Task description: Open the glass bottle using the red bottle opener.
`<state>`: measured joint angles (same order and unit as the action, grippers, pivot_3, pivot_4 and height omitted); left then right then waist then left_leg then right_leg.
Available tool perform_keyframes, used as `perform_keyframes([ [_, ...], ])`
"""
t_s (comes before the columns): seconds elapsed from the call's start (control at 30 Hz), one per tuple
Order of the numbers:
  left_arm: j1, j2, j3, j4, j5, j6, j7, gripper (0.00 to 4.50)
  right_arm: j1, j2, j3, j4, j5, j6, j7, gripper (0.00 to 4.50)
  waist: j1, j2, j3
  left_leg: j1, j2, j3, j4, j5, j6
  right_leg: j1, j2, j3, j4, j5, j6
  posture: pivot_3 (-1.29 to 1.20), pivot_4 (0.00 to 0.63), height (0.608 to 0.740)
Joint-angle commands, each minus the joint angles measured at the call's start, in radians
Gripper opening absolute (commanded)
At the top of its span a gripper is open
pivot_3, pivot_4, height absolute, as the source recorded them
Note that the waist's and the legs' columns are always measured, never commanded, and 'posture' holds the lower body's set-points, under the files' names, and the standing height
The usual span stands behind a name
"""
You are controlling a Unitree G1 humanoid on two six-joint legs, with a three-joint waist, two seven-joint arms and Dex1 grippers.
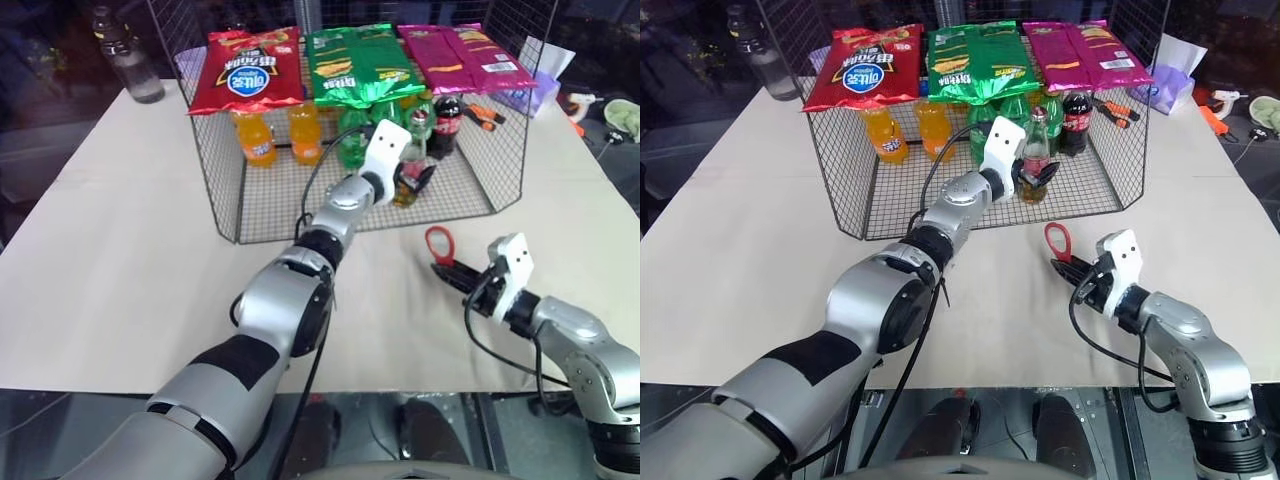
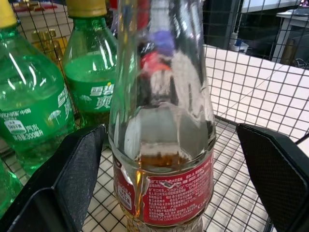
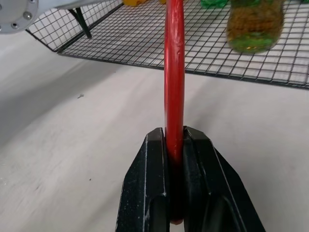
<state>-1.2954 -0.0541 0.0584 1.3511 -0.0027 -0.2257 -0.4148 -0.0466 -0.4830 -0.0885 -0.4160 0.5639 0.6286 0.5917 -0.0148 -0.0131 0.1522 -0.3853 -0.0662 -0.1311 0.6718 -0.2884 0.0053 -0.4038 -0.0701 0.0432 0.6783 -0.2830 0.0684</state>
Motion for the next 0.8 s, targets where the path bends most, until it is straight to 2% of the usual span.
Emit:
perform_keyframes([
  [0.03, -0.049, -0.003, 0.025, -0.004, 0.007, 0.020, 0.032, 4.47, 0.008, 0.001, -0.029, -0.051, 0.016, -0.016, -0.009, 0.00, 0.000, 0.000, 0.000, 0.000, 0.000, 0.000, 0.000, 0.000, 0.000, 0.000, 0.000, 0.000, 0.000, 0.000, 0.000, 0.00, 0.150, 0.740],
  [0.13, -0.052, -0.003, 0.034, -0.001, 0.014, 0.030, 0.039, 4.47, 0.013, 0.001, -0.031, -0.055, 0.014, -0.021, -0.016, 0.00, 0.000, 0.000, 0.000, 0.000, 0.000, 0.000, 0.000, 0.000, 0.000, 0.000, 0.000, 0.000, 0.000, 0.000, 0.000, 0.00, 0.150, 0.740],
  [0.23, -0.053, -0.001, 0.044, 0.001, 0.017, 0.041, 0.047, 3.70, 0.014, 0.001, -0.030, -0.056, 0.008, -0.025, -0.021, 0.00, 0.000, 0.000, 0.000, 0.000, 0.000, 0.000, 0.000, 0.000, 0.000, 0.000, 0.000, 0.000, 0.000, 0.000, 0.000, 0.00, 0.150, 0.740],
  [0.33, -0.052, -0.001, 0.043, 0.002, 0.029, 0.043, 0.045, 2.44, 0.015, 0.003, -0.027, -0.057, 0.004, -0.030, -0.024, 0.00, 0.000, 0.000, 0.000, 0.000, 0.000, 0.000, 0.000, 0.000, 0.000, 0.000, 0.000, 0.000, 0.000, 0.000, 0.000, 0.00, 0.150, 0.740],
  [0.8, -0.049, -0.001, 0.087, -0.018, 0.002, 0.008, -0.032, 2.46, 0.016, 0.000, -0.004, -0.045, -0.002, -0.045, -0.016, 0.00, 0.000, 0.000, 0.000, 0.000, 0.000, 0.001, 0.000, 0.000, 0.000, -0.001, 0.000, 0.001, 0.001, 0.000, 0.000, 0.00, 0.150, 0.740],
])
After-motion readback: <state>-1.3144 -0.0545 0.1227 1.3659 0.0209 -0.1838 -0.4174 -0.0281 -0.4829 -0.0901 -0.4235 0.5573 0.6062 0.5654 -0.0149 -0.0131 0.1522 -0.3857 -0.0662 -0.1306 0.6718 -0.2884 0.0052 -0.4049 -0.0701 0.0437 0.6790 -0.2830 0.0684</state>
